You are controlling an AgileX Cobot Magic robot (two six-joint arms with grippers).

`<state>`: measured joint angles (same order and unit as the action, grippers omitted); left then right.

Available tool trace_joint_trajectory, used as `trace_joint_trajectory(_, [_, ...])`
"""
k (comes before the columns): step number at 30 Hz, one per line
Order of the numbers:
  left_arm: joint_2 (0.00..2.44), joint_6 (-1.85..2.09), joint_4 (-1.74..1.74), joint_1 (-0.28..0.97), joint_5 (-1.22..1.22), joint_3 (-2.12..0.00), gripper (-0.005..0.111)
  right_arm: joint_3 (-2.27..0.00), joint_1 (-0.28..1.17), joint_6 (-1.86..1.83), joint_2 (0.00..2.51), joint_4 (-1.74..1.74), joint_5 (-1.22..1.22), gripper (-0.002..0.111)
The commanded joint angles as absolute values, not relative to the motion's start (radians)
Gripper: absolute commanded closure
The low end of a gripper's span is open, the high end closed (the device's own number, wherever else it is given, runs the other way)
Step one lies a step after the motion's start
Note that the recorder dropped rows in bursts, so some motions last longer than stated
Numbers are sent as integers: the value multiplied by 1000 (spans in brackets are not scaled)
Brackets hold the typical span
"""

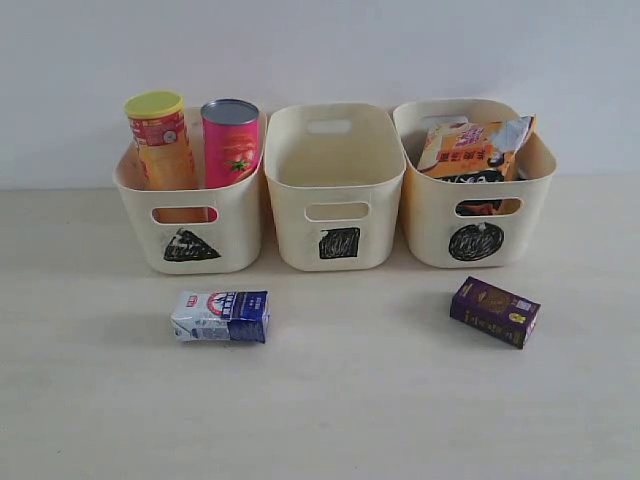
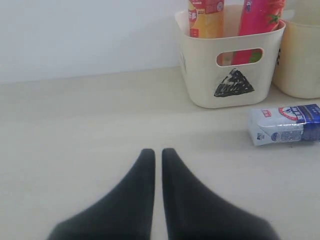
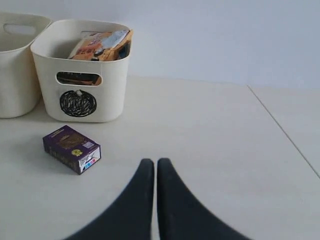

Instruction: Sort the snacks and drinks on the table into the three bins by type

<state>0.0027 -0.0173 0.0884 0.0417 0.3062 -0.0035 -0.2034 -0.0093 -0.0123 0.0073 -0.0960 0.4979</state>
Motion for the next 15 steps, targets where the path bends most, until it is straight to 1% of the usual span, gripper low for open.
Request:
trace_joint_trajectory(1, [0,-25,89,39,293,0,102,-199,-15,-14,0,-95,496,108])
trace_joint_trajectory(4, [0,-25,89,39,293,0,102,-188,-19,0,0,-88,487,108])
trace_joint_trajectory(8, [0,-25,89,39,293,0,102,-113,-19,0,0,-86,421,108])
trace_joint_trajectory(15, [0,-25,89,39,293,0,102,-19,-19,0,0,-86,392,108])
